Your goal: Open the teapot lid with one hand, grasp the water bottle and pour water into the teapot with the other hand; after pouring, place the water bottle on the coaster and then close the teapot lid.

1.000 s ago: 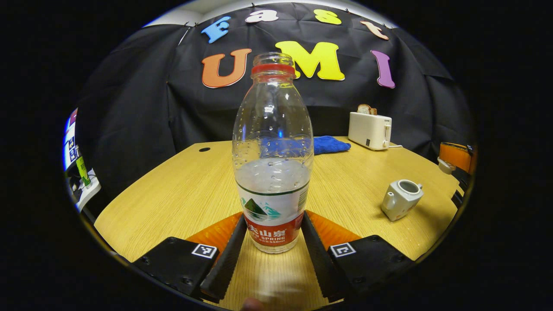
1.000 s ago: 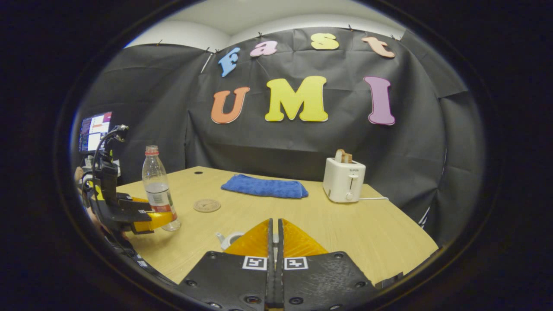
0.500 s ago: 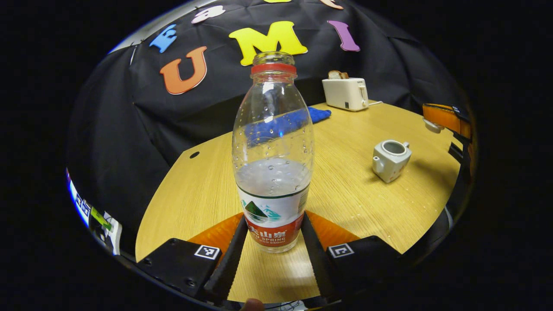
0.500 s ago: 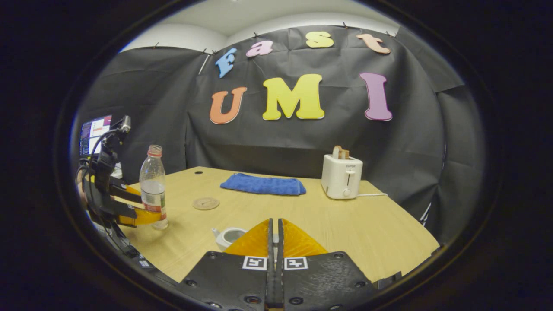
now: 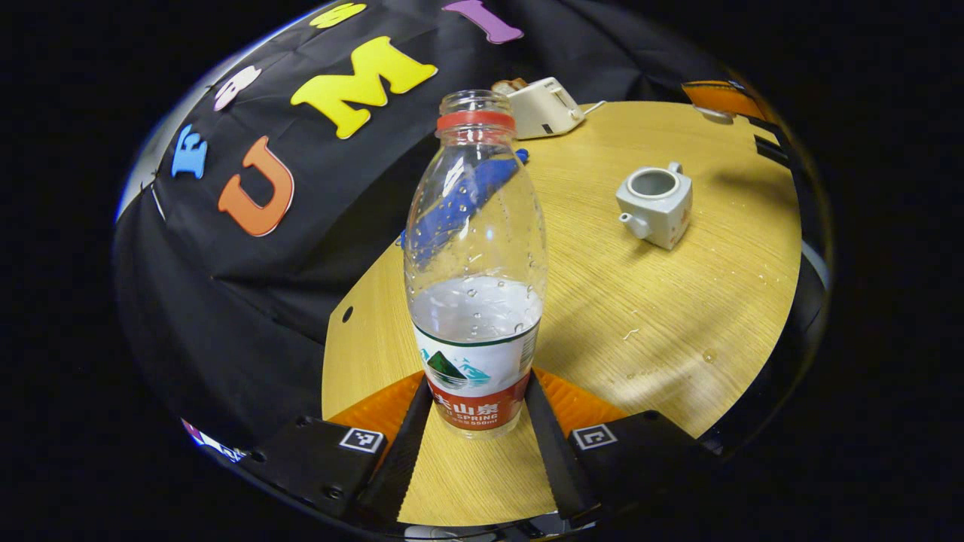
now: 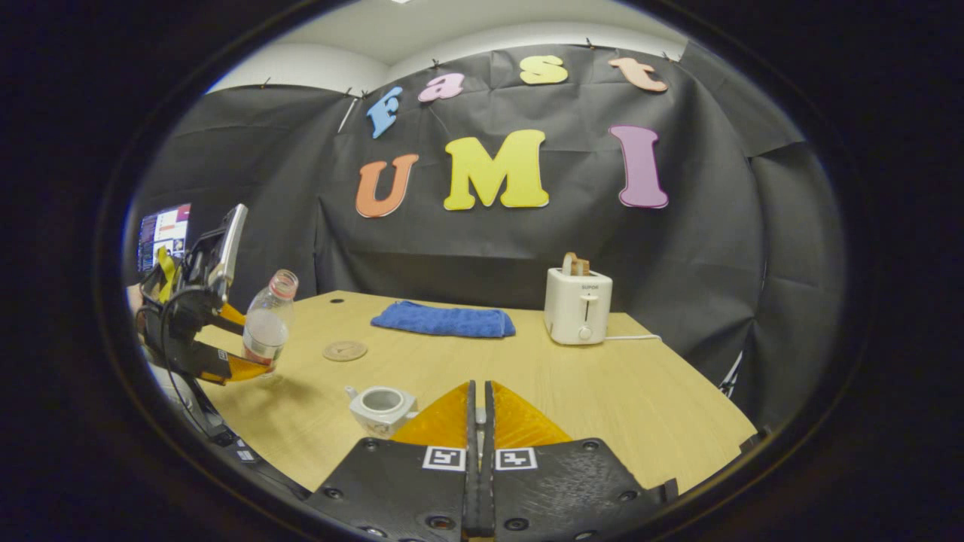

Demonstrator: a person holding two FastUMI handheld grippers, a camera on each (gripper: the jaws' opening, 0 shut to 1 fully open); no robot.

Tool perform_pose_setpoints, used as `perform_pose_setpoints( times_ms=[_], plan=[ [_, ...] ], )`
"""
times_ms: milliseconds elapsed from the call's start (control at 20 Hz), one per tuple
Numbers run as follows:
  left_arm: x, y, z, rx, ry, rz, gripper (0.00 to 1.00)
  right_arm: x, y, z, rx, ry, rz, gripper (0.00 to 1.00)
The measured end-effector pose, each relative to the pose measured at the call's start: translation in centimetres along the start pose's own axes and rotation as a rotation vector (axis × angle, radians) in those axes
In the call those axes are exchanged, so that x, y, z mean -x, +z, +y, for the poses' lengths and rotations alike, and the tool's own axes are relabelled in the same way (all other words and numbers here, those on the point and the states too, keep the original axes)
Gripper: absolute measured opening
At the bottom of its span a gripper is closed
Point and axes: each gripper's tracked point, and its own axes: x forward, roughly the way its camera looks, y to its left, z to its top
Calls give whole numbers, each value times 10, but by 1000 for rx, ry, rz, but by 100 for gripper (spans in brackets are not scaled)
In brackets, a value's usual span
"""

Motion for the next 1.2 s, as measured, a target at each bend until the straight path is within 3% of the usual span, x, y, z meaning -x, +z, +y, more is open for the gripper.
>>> perform_pose_setpoints(
  times_ms=[450, 850, 1200],
  plan=[
    [-1, 32, 0, -406, 104, 57, 76, 7, -13, -23, -25, -11, 10, 0],
    [-3, 40, -12, -612, 87, 141, 75, 16, -17, -39, -38, -25, 6, 0],
    [-7, 51, 16, -731, 186, 198, 75, 18, -19, -47, -51, -30, 7, 0]
  ],
)
